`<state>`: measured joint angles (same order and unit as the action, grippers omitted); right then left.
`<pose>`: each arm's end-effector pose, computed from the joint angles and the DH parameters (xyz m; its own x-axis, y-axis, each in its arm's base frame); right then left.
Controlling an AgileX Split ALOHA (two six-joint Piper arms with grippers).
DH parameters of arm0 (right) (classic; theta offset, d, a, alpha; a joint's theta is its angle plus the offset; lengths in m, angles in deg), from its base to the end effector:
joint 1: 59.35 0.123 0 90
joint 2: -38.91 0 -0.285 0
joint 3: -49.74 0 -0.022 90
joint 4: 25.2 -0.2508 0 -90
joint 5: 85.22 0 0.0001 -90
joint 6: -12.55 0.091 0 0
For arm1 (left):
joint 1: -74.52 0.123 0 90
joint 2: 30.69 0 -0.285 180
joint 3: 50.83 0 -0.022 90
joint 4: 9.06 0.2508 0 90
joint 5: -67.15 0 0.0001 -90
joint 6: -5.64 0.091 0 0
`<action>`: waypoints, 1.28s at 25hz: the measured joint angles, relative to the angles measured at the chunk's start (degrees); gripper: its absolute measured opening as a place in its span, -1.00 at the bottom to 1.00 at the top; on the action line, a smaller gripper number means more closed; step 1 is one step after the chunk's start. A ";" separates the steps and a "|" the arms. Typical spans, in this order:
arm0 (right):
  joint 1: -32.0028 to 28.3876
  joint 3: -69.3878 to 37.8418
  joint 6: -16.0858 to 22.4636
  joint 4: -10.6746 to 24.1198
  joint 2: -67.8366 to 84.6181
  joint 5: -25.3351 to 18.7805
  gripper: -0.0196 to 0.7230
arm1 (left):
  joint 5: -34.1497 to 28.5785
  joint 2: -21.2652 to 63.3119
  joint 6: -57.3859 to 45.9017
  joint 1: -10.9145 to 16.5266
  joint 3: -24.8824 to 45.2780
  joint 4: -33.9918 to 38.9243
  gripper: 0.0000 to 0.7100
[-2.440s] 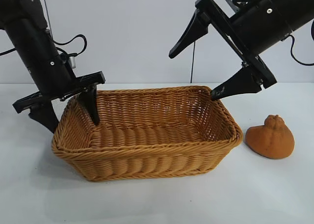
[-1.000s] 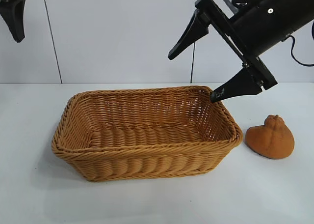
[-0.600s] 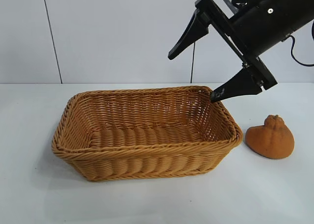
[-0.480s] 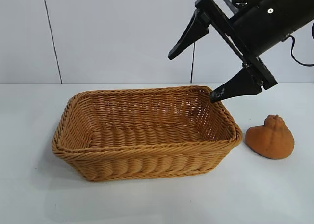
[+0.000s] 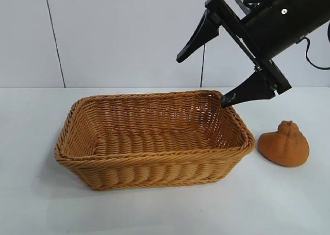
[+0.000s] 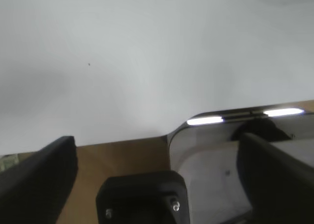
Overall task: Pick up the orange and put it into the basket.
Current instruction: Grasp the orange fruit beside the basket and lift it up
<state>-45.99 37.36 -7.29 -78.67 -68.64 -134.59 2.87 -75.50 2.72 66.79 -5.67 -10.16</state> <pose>0.3229 0.1338 0.2235 -0.9784 0.0659 -0.1961 -0.0845 0.7379 0.6696 0.0870 -0.0134 0.2640 -0.8993 0.0623 -0.4328 0.0888 0.9952 -0.0413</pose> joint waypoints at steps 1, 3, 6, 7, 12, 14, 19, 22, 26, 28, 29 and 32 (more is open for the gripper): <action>0.00 0.00 0.00 0.00 0.00 -0.06 0.92 | 1.45 3.10 0.00 0.00 1.38 0.00 0.77; 0.00 0.00 0.00 0.00 0.00 -0.12 0.92 | 2.23 8.62 0.00 0.00 2.73 0.00 0.77; 0.00 0.00 0.00 0.00 0.00 -0.12 0.92 | 3.17 14.84 -0.05 0.00 2.85 0.00 0.77; 0.00 0.00 0.00 0.14 0.00 -0.17 0.92 | 3.22 16.32 -0.05 0.00 2.98 0.00 0.77; 0.00 4.63 0.80 6.83 0.47 -2.42 0.92 | 3.24 24.53 -0.16 0.00 3.11 -0.05 0.77; 0.00 8.38 4.01 13.23 0.54 -3.23 0.92 | 3.24 28.53 -0.16 0.00 3.11 -0.16 0.77; 0.00 16.67 15.68 31.78 0.61 -8.24 0.92 | 3.24 37.09 -0.17 0.00 3.17 -0.15 0.77; -0.90 19.35 18.87 39.91 0.65 -12.22 0.92 | 3.24 37.28 -0.17 0.00 3.17 -0.15 0.77; -6.56 19.66 19.84 41.86 0.65 -13.47 0.92 | 3.24 37.28 -0.17 0.00 3.17 -0.15 0.77; -10.10 19.70 19.84 41.86 0.65 -13.47 0.92 | 3.24 37.28 -0.17 0.00 3.17 -0.15 0.77; -11.36 19.70 19.84 41.81 0.65 -13.55 0.92 | 3.24 37.28 -0.17 0.00 3.17 -0.15 0.77; -13.91 19.78 19.29 41.66 -0.10 -14.59 0.92 | 3.24 37.28 -0.17 0.00 3.17 -0.15 0.77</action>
<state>-59.90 57.14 11.99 -37.01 -68.74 -149.18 6.11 -38.21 2.55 66.79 -2.50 -10.32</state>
